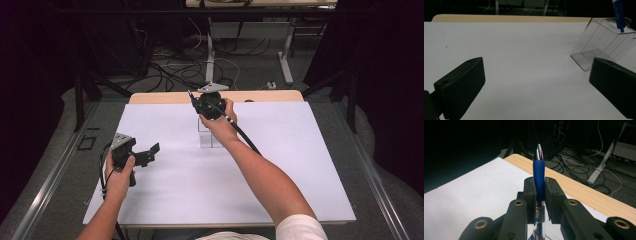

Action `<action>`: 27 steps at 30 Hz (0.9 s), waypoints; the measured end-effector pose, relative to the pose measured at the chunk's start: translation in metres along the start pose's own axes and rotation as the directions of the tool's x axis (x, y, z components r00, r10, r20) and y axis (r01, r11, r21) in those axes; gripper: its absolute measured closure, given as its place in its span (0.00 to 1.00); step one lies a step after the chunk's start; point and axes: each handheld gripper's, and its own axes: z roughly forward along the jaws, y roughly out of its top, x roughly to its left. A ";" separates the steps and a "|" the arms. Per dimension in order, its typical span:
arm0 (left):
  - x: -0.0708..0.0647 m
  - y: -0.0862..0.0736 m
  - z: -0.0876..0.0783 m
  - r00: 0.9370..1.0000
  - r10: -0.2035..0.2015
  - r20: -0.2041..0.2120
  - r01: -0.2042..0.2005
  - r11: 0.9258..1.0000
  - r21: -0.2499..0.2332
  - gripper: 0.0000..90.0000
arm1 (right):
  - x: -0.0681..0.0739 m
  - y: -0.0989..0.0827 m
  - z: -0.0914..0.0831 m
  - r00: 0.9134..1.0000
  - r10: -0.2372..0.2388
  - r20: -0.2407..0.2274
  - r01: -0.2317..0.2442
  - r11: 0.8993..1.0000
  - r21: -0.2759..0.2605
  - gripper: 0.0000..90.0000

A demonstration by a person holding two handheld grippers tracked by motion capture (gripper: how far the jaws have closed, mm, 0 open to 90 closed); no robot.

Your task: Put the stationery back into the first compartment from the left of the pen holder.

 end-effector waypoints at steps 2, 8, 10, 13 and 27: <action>0.000 0.000 0.000 1.000 0.001 0.000 -0.001 1.000 0.000 0.00 | 0.000 -0.001 0.001 1.000 0.004 -0.001 -0.004 1.000 0.006 0.89; -0.001 0.000 0.001 1.000 0.001 0.003 -0.001 1.000 -0.001 0.00 | 0.002 -0.005 0.005 1.000 0.000 -0.006 0.000 1.000 0.015 0.89; -0.001 0.000 0.001 1.000 0.001 0.003 -0.001 1.000 0.000 0.00 | 0.002 -0.007 0.006 1.000 -0.002 -0.007 0.002 1.000 0.018 0.89; -0.001 0.000 0.001 1.000 0.001 0.003 -0.001 1.000 0.000 0.00 | 0.002 -0.010 0.007 1.000 -0.006 -0.010 0.006 1.000 0.024 0.89; 0.000 0.000 0.001 1.000 0.003 0.003 -0.003 1.000 0.004 0.00 | 0.000 -0.021 0.008 1.000 0.005 -0.016 -0.004 0.999 0.050 0.89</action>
